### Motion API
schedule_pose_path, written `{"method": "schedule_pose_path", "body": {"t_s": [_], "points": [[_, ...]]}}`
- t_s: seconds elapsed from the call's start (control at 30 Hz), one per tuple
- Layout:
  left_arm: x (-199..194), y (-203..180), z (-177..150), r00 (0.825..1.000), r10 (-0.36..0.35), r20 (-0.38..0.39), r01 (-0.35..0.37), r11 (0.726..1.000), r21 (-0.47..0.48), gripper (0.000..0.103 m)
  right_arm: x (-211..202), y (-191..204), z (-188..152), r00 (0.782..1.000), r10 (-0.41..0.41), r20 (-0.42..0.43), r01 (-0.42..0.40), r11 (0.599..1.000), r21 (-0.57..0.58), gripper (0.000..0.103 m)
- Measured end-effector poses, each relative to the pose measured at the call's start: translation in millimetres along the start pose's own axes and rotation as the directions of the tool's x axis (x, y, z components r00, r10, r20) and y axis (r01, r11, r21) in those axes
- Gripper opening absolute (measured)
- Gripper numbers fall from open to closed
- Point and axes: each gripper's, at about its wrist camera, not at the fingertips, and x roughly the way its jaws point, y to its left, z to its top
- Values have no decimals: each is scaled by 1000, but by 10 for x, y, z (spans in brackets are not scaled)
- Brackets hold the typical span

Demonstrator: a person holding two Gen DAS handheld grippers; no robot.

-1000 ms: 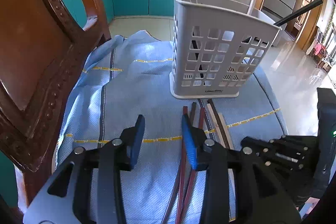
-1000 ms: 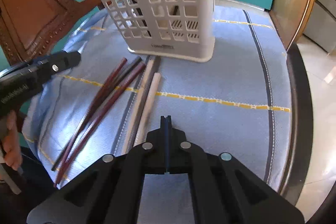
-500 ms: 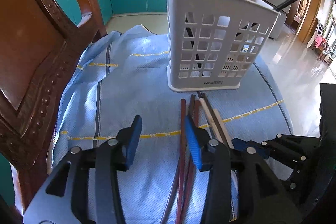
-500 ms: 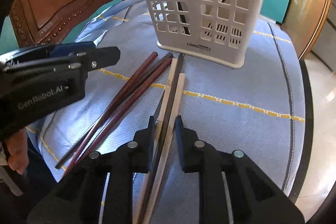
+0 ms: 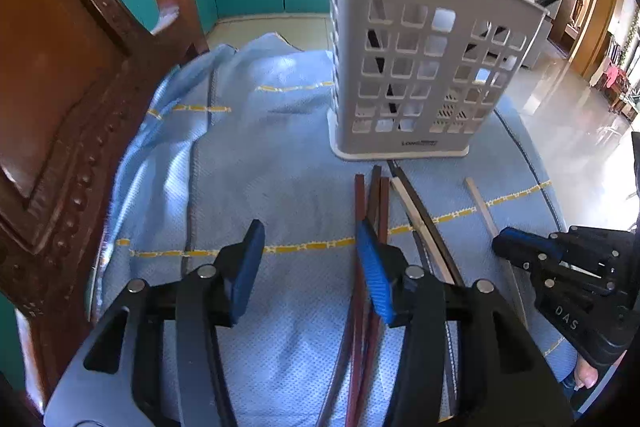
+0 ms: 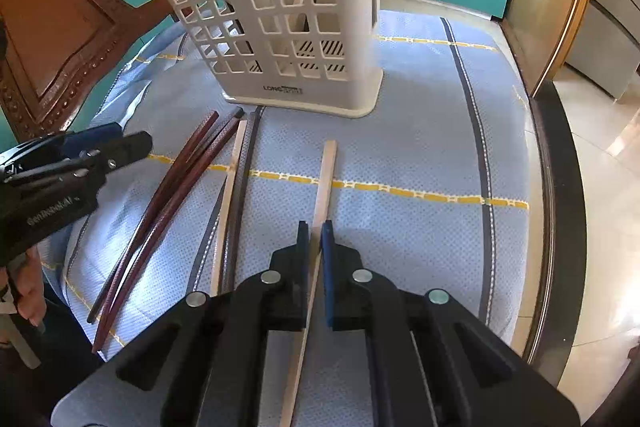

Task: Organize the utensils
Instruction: 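Grasp a red chopstick with the left tool while the right tool grasps a light wooden chopstick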

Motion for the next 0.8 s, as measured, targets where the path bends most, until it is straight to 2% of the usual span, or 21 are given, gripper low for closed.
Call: {"method": "schedule_pose_path", "body": {"t_s": [0.13,0.3,0.33,0.4,0.43,0.5,0.57,0.7,0.8], "points": [[166,-44,-17,999,-9,-41,9,1000,10,49,36,50,3,1000,-22,-2,22,1000,-14,13],[346,-78,-17,997,-26,-79,27,1000,12,48,58,90,28,1000,-28,-3,28,999,-17,14],[360,-80,-15,996,-32,-84,33,999,11,46,52,85,22,1000,-30,-3,30,999,-19,15],[387,-95,-23,994,-58,-96,60,998,12,35,64,99,31,999,-33,1,33,999,-25,15],[381,-109,-25,994,-54,-93,56,998,19,34,80,117,46,999,-33,3,33,999,-28,15],[383,-119,-29,994,-64,-89,66,997,27,19,79,115,42,1000,-23,7,23,999,-28,15],[391,-113,-34,993,-79,-90,81,997,17,9,86,102,45,1000,-7,8,7,1000,-25,9],[339,-41,-35,996,-63,-63,63,998,-10,7,44,89,41,1000,23,20,-22,1000,-17,6],[135,-29,2,997,-70,-10,70,997,-19,7,-103,87,61,997,34,71,-32,999,-24,6]]}}
